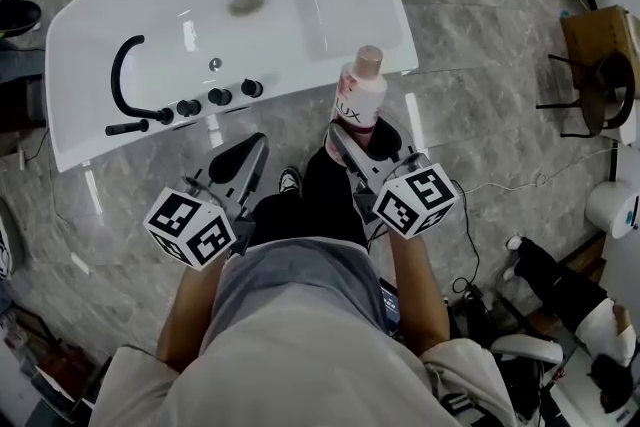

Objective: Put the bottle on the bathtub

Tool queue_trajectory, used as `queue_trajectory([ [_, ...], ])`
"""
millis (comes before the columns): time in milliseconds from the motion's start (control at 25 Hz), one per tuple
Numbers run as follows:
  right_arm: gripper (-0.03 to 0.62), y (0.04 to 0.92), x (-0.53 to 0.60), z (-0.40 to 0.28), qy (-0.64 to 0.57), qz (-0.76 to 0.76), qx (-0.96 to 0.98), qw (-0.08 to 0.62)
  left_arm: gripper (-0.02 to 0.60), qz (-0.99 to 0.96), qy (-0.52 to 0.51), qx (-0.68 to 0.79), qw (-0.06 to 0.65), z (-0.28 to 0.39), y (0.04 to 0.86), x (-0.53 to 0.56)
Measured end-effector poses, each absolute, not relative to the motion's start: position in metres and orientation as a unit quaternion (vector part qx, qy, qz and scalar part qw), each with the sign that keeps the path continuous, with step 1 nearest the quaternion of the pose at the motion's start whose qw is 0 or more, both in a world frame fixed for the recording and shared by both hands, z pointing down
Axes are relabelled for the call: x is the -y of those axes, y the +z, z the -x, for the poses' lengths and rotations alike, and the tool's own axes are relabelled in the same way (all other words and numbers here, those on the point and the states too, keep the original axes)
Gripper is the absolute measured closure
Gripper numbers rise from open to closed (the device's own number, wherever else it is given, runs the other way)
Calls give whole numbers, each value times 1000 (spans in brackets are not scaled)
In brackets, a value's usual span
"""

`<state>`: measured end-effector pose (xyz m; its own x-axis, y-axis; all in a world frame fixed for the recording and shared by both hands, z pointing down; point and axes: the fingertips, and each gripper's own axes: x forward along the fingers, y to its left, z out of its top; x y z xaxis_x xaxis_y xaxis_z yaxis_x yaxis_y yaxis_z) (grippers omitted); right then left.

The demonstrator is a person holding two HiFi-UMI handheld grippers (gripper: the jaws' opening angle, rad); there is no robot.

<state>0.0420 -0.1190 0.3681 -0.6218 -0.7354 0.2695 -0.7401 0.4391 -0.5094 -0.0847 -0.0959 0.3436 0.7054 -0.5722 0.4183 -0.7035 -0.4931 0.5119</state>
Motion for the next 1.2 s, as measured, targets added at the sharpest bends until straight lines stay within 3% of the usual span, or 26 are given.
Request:
queue_trajectory([
  [1200,370,489,200,-41,309,-439,843,43,574,-816,135,405,390,94,403,100],
])
